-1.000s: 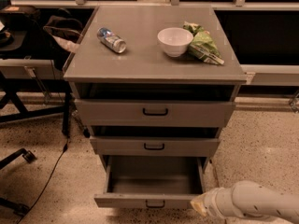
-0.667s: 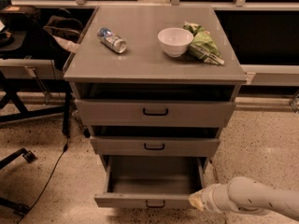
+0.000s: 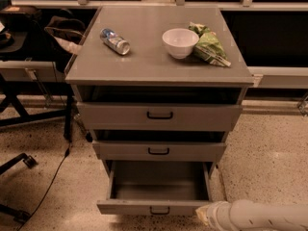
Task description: Close bottom drawer
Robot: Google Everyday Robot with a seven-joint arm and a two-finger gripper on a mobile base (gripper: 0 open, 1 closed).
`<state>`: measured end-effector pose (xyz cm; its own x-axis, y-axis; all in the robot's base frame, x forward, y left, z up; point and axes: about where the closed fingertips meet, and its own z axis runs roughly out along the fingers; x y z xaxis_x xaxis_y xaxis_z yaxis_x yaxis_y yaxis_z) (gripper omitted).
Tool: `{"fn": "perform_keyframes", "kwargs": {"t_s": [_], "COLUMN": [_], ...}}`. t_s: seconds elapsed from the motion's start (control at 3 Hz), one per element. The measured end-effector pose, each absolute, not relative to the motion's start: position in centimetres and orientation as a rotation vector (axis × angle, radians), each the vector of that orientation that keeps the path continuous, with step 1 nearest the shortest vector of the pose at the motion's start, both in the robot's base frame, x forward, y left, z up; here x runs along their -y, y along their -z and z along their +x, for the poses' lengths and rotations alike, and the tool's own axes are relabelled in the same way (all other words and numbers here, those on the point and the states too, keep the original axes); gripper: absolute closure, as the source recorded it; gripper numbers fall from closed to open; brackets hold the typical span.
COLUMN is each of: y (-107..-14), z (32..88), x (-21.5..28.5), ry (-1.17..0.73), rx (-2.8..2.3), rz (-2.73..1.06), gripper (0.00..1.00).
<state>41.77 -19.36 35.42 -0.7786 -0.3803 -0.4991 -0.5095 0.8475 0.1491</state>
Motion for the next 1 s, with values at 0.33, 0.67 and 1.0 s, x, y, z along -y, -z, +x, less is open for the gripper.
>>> {"fn": "perform_keyframes", "kwargs": {"t_s": [0.33, 0.67, 1.0], "y": [-34.13, -33.92, -33.32], "z": [41.81, 41.88, 41.5], "x": [20.02, 20.2, 20.19], "ry": [-0.292, -0.27, -0.284], "rx": [-2.574, -2.574, -2.528], "rz": [-0.578, -0.562, -0.636], "gripper": [1.0, 1.0, 1.0]}}
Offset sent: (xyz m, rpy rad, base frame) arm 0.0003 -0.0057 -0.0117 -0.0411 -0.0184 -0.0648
